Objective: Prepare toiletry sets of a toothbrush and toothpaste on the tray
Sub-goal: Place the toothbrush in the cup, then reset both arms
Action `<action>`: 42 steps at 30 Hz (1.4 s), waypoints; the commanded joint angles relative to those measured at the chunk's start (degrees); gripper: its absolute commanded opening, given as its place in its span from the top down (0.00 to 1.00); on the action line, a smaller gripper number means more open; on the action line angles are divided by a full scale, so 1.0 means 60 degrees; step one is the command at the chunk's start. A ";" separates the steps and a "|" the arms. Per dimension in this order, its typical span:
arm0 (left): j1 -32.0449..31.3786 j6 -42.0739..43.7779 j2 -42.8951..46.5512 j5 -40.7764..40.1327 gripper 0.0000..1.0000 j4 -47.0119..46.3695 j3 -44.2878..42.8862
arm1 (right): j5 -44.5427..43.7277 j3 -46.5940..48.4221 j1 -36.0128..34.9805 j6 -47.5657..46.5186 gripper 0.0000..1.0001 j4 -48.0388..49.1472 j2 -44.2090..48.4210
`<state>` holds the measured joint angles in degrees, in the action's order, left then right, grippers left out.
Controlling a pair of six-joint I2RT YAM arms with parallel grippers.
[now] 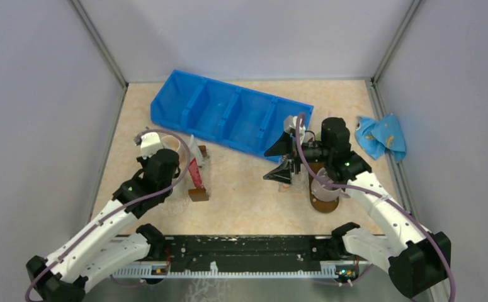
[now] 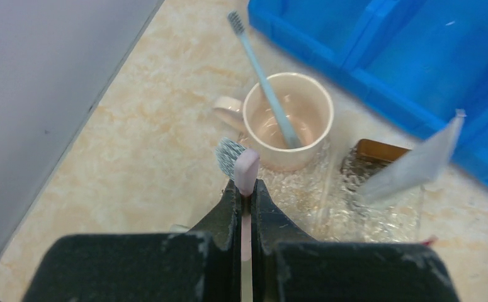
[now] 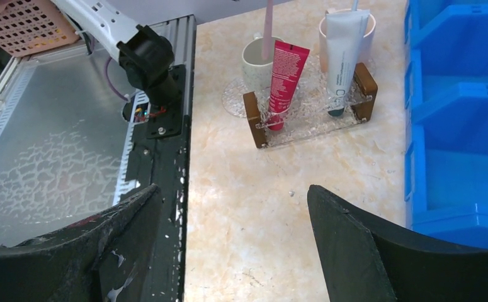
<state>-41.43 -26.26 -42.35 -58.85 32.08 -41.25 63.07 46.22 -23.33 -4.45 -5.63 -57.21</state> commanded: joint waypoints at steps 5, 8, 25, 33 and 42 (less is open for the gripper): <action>0.1514 -0.0630 -0.0703 0.2002 1.00 -0.1223 0.0650 | 0.0092 0.0442 0.0166 -0.0064 0.15 0.0247 0.0307; 0.1514 -0.1128 -0.0775 0.2030 1.00 -0.1046 0.0803 | 0.0120 0.0442 0.0162 -0.0057 0.15 0.0249 0.0268; 0.1528 -0.0420 0.0456 0.5135 0.02 -0.0090 -0.1952 | -0.2811 0.2767 0.0797 -0.0873 0.01 -0.2392 0.0426; 0.1526 0.1302 0.0624 1.0997 0.01 -0.2817 -0.3866 | -0.4877 0.6816 0.0871 -0.1466 0.01 -0.5439 0.0224; 0.1524 0.1069 -0.1002 1.3545 0.01 -0.3286 -0.6483 | -0.7967 1.0095 0.0872 0.0747 0.01 -0.5867 -0.0018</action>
<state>-32.38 -20.82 -46.06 13.19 14.66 -75.44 24.77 100.82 -18.31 -5.28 -38.13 -56.86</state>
